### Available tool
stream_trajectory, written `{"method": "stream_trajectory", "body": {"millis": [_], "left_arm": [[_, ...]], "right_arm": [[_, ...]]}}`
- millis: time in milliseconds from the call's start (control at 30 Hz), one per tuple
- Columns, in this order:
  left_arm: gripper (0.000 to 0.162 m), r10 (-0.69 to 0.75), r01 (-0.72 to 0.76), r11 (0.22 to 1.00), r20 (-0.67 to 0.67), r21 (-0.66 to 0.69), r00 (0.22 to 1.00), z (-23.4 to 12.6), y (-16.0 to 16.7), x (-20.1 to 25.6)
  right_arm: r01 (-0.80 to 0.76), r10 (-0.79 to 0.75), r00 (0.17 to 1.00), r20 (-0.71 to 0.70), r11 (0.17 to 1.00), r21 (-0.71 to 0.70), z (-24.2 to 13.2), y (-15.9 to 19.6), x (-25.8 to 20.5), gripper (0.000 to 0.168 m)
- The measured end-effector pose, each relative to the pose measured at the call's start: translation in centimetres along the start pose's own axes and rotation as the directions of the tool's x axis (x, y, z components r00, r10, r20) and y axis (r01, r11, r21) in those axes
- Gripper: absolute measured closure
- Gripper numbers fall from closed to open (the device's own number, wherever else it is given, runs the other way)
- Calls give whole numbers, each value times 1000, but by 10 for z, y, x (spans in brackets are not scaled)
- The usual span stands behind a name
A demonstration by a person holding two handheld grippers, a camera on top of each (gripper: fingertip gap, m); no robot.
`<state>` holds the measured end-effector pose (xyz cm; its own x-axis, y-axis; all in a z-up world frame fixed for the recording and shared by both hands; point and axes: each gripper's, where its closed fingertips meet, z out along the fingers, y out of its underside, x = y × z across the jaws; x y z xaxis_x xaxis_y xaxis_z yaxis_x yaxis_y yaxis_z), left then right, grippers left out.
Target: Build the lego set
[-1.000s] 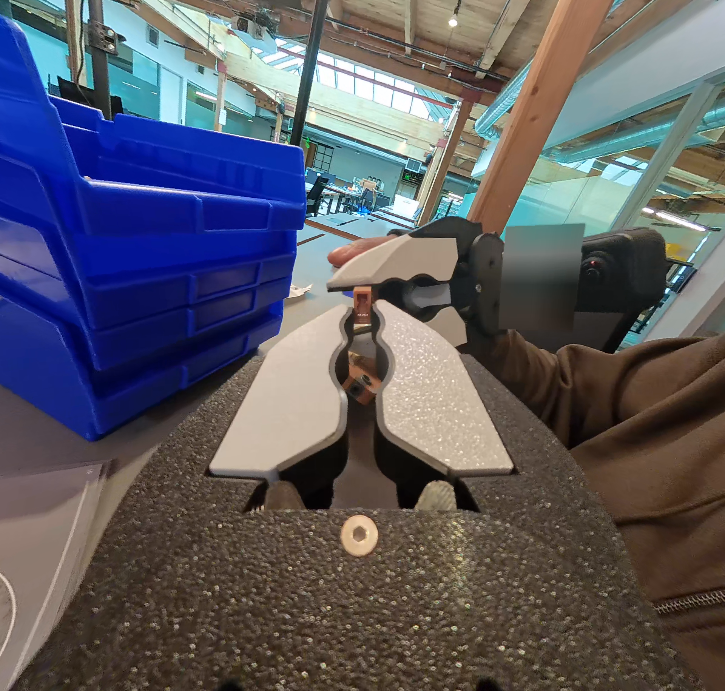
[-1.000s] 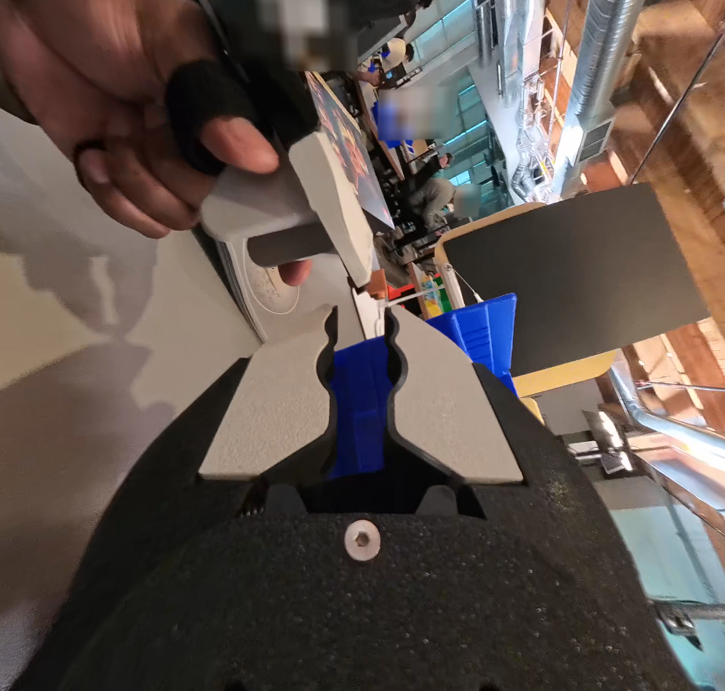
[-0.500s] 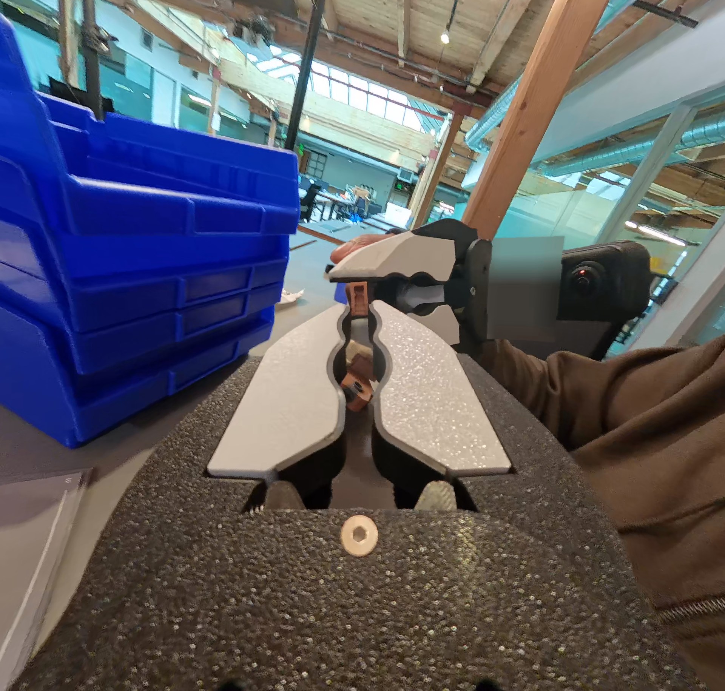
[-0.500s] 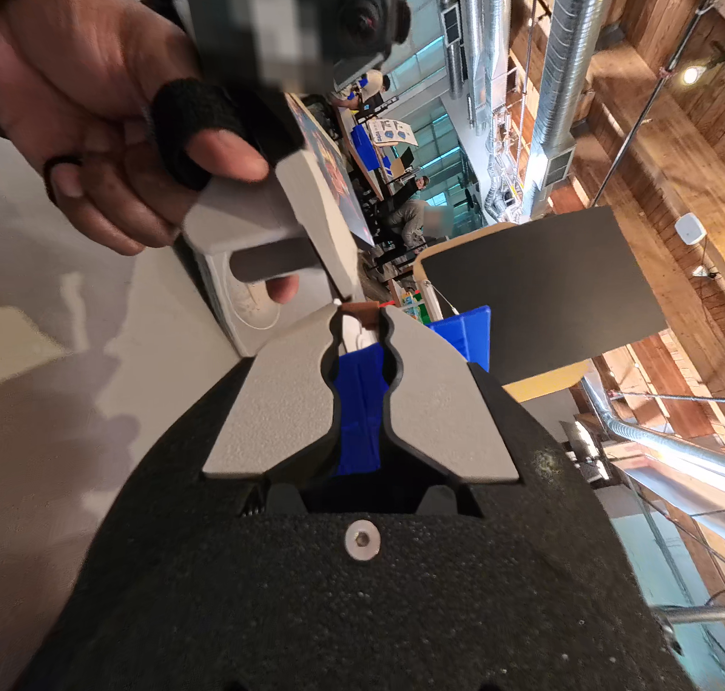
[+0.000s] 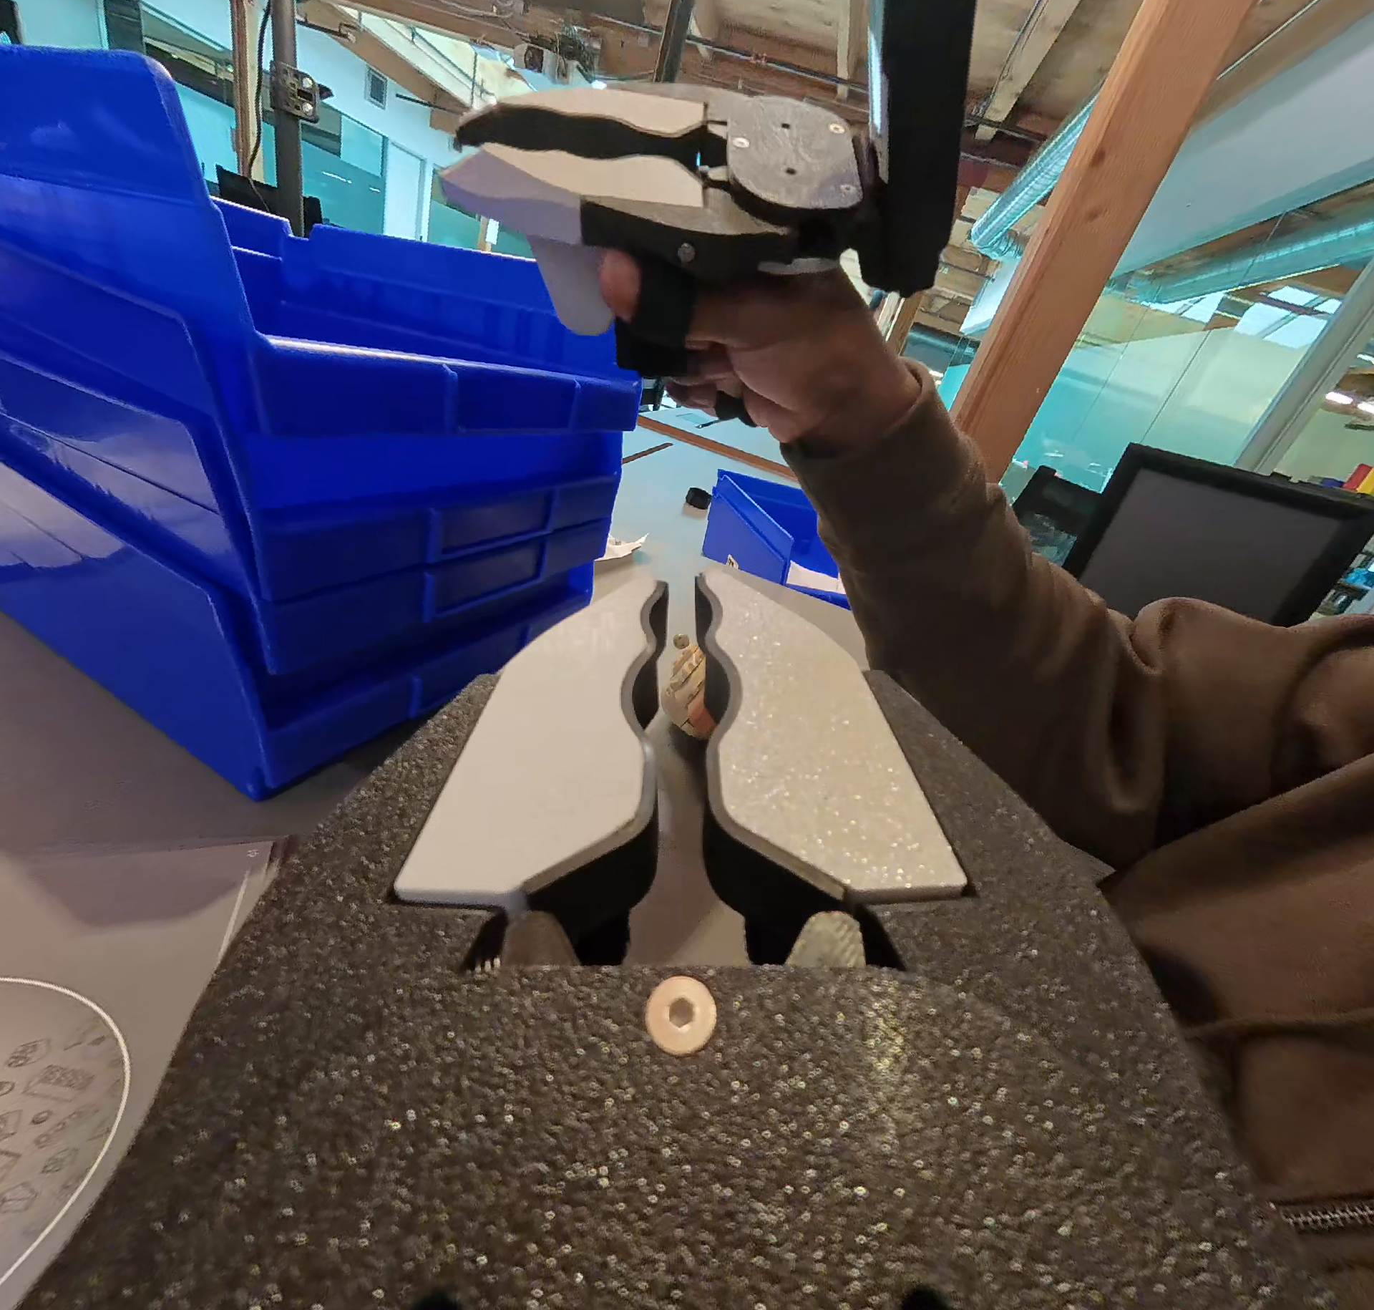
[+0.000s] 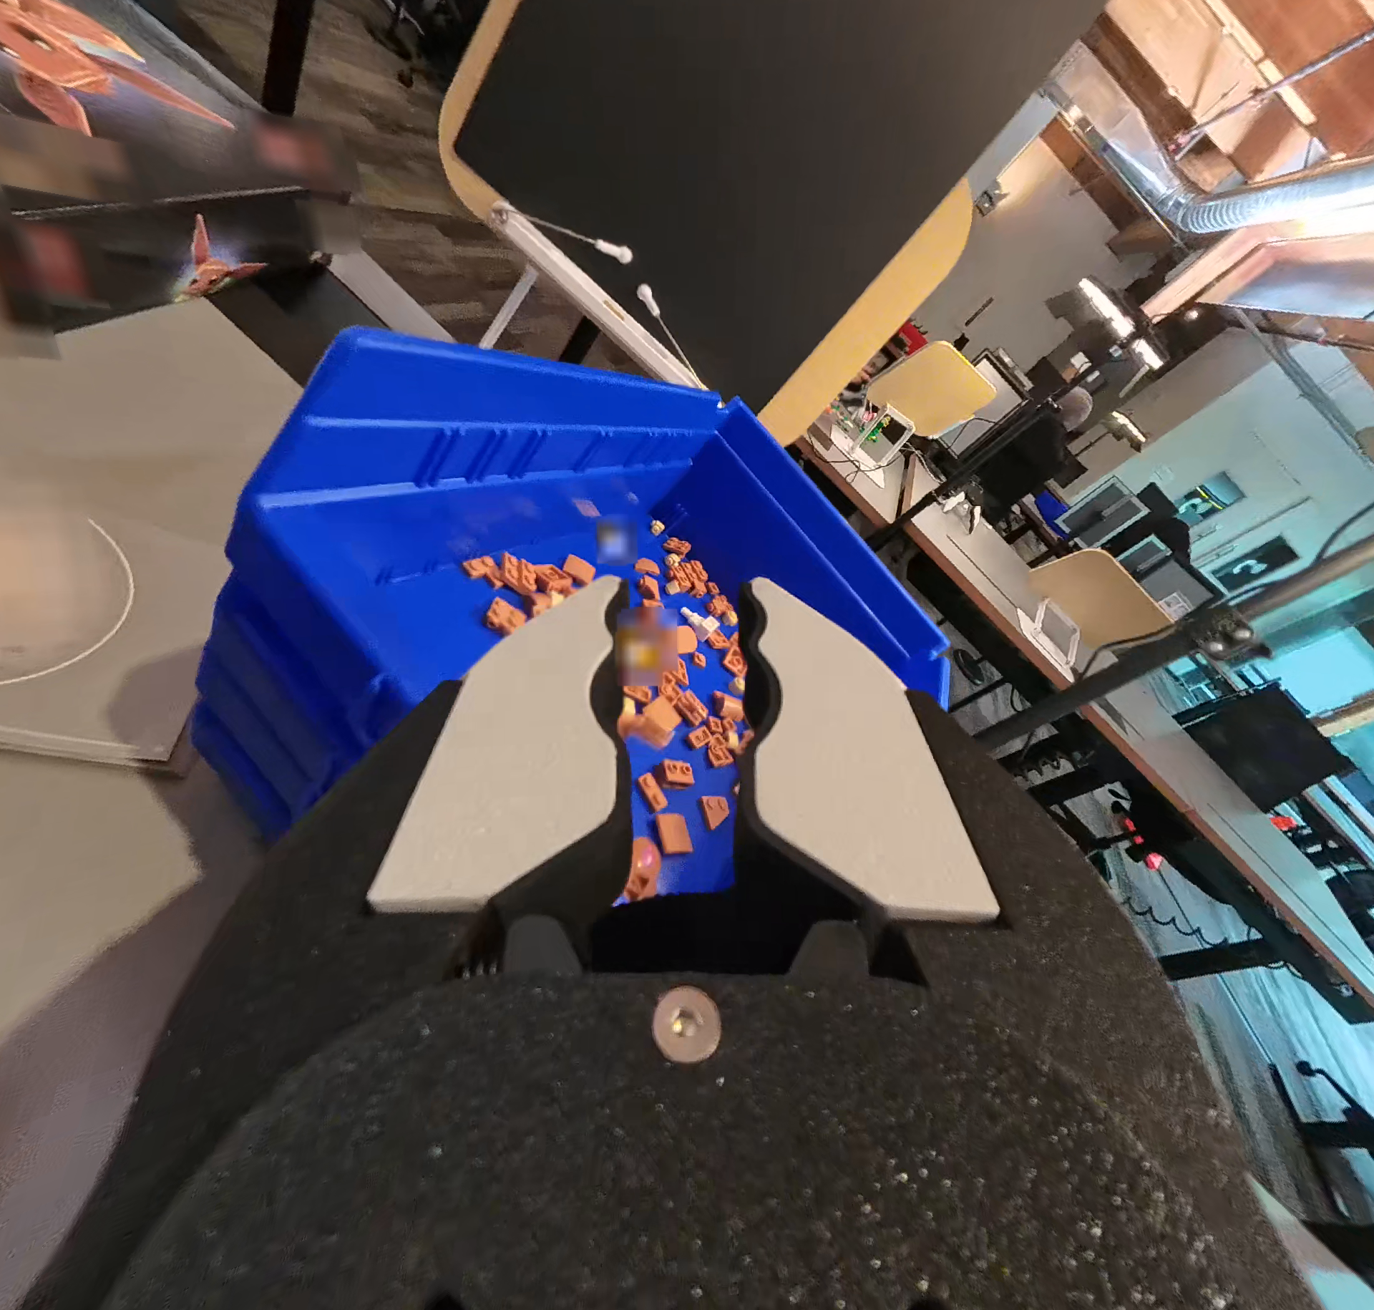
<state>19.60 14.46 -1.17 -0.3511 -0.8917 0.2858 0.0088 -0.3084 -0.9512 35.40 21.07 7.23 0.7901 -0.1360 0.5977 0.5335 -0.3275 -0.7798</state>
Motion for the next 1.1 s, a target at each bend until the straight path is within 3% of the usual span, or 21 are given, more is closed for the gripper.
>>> {"method": "stream_trajectory", "body": {"millis": [200, 367, 467, 633, 900, 1100], "left_arm": [[154, 92, -92, 993, -6, -72, 996, 8, 14, 9], [151, 222, -222, 958, -18, -180, 975, 21, 41, 18], [150, 273, -270, 935, -19, -231, 962, 28, 57, 21], [150, 336, -329, 901, -25, -283, 941, 32, 71, 23], [149, 365, -345, 873, -9, -344, 931, 33, 82, 17], [147, 451, -391, 782, 7, -485, 893, 36, 109, 6]], "right_arm": [[-1, 0, 998, 64, 1000, 12, -52, 46, -16, 141], [-147, 141, 975, 174, 989, 25, -111, 106, -41, 143], [-221, 219, 954, 207, 975, -12, -139, 141, -55, 143], [-214, 226, 946, 232, 974, -76, -167, 179, -70, 143], [-176, 195, 946, 258, 980, -99, -165, 184, -80, 140], [120, -120, 979, 166, 993, 13, -169, 147, -112, 133]]}}
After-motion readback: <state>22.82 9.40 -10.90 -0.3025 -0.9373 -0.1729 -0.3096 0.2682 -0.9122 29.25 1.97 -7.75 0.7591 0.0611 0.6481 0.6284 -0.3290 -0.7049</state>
